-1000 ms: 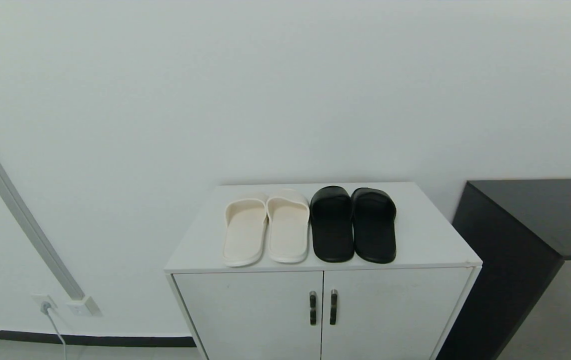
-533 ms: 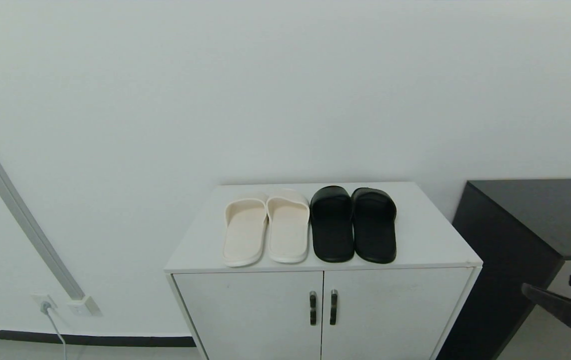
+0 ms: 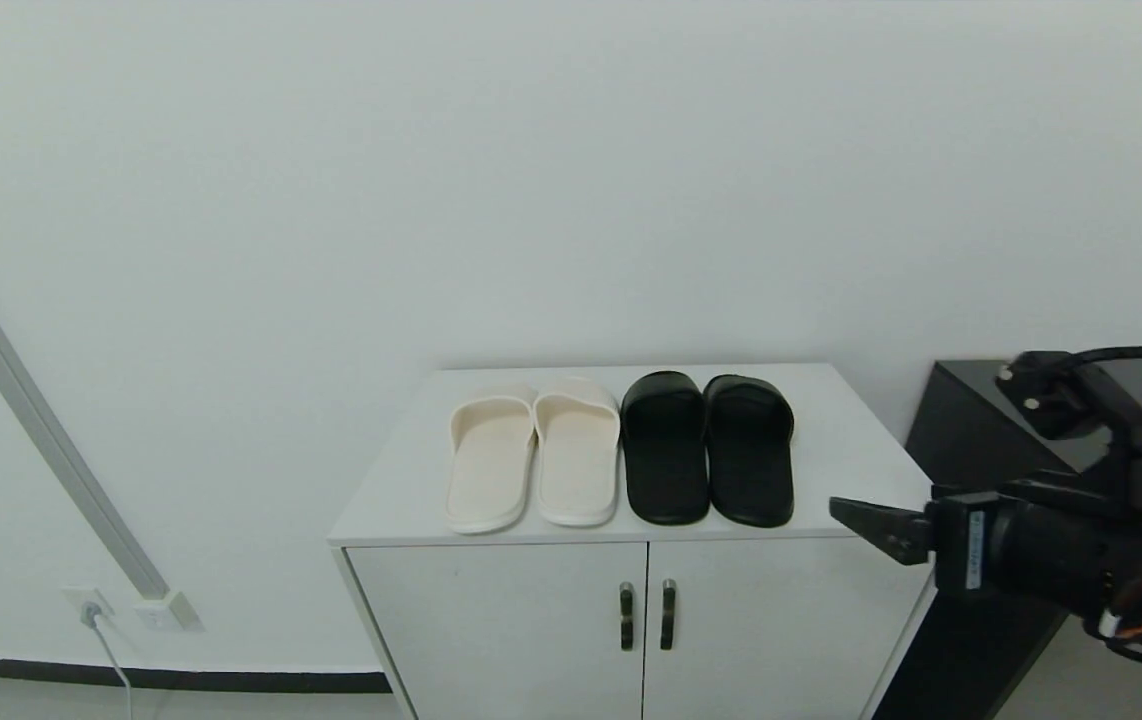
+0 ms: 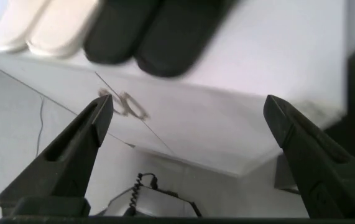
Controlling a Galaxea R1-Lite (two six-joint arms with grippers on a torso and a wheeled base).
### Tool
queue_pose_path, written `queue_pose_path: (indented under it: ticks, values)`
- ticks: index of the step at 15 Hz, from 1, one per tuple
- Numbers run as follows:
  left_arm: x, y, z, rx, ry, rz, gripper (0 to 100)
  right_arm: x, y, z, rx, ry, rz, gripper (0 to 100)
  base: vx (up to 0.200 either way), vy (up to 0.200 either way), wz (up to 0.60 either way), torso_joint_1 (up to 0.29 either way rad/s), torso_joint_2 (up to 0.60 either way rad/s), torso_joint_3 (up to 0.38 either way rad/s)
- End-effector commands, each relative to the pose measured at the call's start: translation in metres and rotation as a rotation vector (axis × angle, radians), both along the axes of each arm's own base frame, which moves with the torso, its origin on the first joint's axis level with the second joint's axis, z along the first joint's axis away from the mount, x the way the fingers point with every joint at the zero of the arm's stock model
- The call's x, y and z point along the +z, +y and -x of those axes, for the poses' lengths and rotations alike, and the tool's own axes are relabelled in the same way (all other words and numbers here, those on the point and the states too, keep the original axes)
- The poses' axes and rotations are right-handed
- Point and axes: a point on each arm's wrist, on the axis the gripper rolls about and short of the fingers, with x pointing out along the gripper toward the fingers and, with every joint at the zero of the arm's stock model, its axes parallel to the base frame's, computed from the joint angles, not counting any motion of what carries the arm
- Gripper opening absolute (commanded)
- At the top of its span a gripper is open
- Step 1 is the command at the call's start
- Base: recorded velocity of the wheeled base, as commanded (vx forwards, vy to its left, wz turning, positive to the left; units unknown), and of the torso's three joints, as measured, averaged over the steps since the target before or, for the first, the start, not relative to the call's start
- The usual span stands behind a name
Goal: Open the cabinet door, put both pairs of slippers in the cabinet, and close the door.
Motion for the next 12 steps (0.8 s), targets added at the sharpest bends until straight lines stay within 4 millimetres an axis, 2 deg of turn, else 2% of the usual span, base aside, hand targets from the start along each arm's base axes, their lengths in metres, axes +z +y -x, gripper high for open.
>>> queue_pose_path:
  ticks: [1, 4, 6, 9, 12]
  values:
    - [0.0, 0.0, 0.0, 0.0, 0.0, 0.001, 0, -0.004, 0.043, -0.027, 0.014, 0.021, 0.03, 100, 0.0, 0.0, 0.0, 0.0, 0.0, 0.0]
    - [0.0, 0.0, 0.0, 0.0, 0.0, 0.001, 0, -0.015, 0.087, -0.064, -0.07, 0.003, 0.09, 100, 0.0, 0.0, 0.0, 0.0, 0.0, 0.0]
    - [0.0, 0.0, 0.0, 0.0, 0.0, 0.001, 0, -0.023, 0.103, -0.083, -0.114, -0.006, 0.107, 100, 0.0, 0.0, 0.0, 0.0, 0.0, 0.0]
    - [0.0, 0.0, 0.0, 0.0, 0.0, 0.001, 0, -0.027, 0.12, -0.116, -0.233, -0.053, 0.112, 100, 0.0, 0.0, 0.0, 0.0, 0.0, 0.0]
    - [0.0, 0.0, 0.0, 0.0, 0.0, 0.001, 0, -0.039, 0.131, -0.136, -0.286, -0.076, 0.117, 100, 0.0, 0.0, 0.0, 0.0, 0.0, 0.0]
